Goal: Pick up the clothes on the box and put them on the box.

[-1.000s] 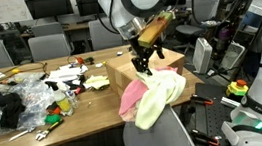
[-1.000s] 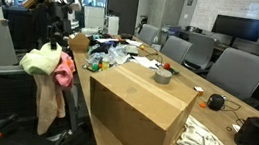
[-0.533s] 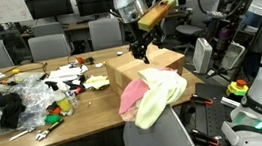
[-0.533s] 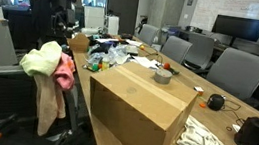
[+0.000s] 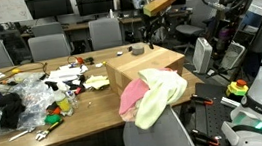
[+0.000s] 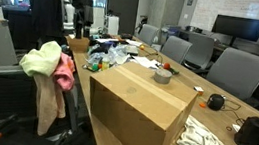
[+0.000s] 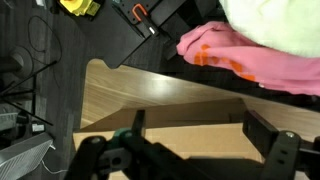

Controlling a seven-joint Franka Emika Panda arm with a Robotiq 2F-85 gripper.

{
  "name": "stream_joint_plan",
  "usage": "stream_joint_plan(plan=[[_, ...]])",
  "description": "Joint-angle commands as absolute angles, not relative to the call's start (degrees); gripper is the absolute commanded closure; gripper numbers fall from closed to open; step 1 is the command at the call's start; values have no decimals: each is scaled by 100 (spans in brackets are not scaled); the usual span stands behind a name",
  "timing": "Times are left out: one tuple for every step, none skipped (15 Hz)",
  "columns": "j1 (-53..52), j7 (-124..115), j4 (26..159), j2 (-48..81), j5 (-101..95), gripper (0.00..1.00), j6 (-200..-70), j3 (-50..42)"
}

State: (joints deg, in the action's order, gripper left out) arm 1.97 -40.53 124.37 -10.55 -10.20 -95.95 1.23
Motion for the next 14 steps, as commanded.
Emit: stream_joint_plan(plan=[[463, -4235, 12886, -1661, -842, 0, -9835, -97], [543, -4259, 13014, -1810, -794, 0, -9871, -159], [614, -4271, 13134, -1940, -756, 0, -9892, -209], [684, -4290, 13289, -2102, -709, 0, -9917, -249], [750, -4295, 13435, -2254, -664, 0, -9948, -280], [820, -4312, 13612, -2437, -595, 0, -10001, -314], [886, -4308, 13787, -2621, -483, 0, -10085, -357], [953, -4313, 13949, -2795, -396, 0, -10163, -387], [1022, -4304, 14137, -2975, -275, 0, -10284, -431], [1095, -4293, 14300, -3143, -179, 0, -10383, -461], [1170, -4283, 14463, -3304, -118, 0, -10521, -476], [1236, -4239, 14614, -3458, -44, 0, -10645, -498], [1274, -4125, 14764, -3612, 47, 0, -10796, -538], [1282, -3942, 14935, -3779, 144, 0, -11010, -582]])
